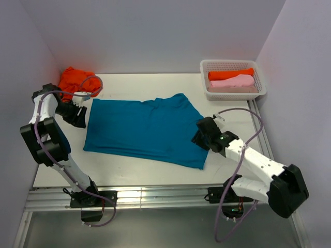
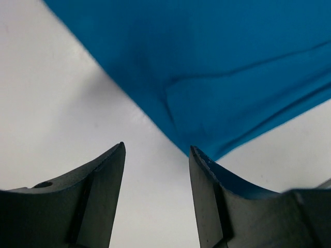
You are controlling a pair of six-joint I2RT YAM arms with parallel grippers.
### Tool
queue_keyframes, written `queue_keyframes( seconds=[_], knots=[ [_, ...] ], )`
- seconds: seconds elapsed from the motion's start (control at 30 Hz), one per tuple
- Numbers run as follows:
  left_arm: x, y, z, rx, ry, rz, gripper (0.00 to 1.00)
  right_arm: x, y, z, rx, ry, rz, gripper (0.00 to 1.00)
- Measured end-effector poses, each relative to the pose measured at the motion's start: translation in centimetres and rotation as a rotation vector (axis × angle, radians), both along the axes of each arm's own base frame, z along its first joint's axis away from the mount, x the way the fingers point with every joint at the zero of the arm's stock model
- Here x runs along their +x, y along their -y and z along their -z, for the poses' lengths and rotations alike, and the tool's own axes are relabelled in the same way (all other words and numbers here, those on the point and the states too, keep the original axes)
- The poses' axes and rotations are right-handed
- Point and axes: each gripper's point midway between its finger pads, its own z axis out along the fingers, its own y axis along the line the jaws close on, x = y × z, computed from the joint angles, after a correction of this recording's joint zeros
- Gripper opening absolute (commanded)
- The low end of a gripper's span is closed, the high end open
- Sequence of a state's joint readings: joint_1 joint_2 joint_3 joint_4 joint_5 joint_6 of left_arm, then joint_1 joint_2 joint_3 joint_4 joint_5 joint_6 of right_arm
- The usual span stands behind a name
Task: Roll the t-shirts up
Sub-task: Fold the tshirt
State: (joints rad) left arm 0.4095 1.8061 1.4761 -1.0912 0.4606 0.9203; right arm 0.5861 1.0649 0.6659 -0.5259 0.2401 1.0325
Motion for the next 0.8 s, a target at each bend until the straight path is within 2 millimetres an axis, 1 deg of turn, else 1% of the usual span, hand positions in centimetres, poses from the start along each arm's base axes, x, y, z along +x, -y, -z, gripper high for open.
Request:
queue_keyframes(
  seconds=[0.1,0.17,0.3,0.4,0.53,0.67,0.8],
  knots=[
    [1.7,1.4,0.5,0.017,0.017,0.056,0.58,1.5,0.4,1.1,-0.021,-0.010,0.001,0.47],
    [2.5,2.1,1.3,0.025,0.014,0.079,0.58,2.5,0.6,1.6,-0.024,-0.002,-0.003,0.46],
    [3.3,2.9,3.2,0.045,-0.015,0.101,0.58,3.9,0.4,2.0,-0.018,0.012,-0.023,0.46],
    [3.7,3.0,4.5,0.058,-0.037,0.103,0.58,4.6,0.5,2.1,-0.011,0.024,-0.031,0.46],
    [3.9,2.9,5.6,0.074,-0.059,0.093,0.58,5.2,0.6,2.0,-0.002,0.044,-0.040,0.46],
    [4.1,2.8,5.9,0.086,-0.058,0.093,0.57,5.5,0.6,2.1,0.006,0.058,-0.045,0.45],
    [4.0,3.3,6.3,0.086,-0.072,0.105,0.56,5.3,0.7,2.6,0.005,0.049,-0.048,0.45]
  ],
)
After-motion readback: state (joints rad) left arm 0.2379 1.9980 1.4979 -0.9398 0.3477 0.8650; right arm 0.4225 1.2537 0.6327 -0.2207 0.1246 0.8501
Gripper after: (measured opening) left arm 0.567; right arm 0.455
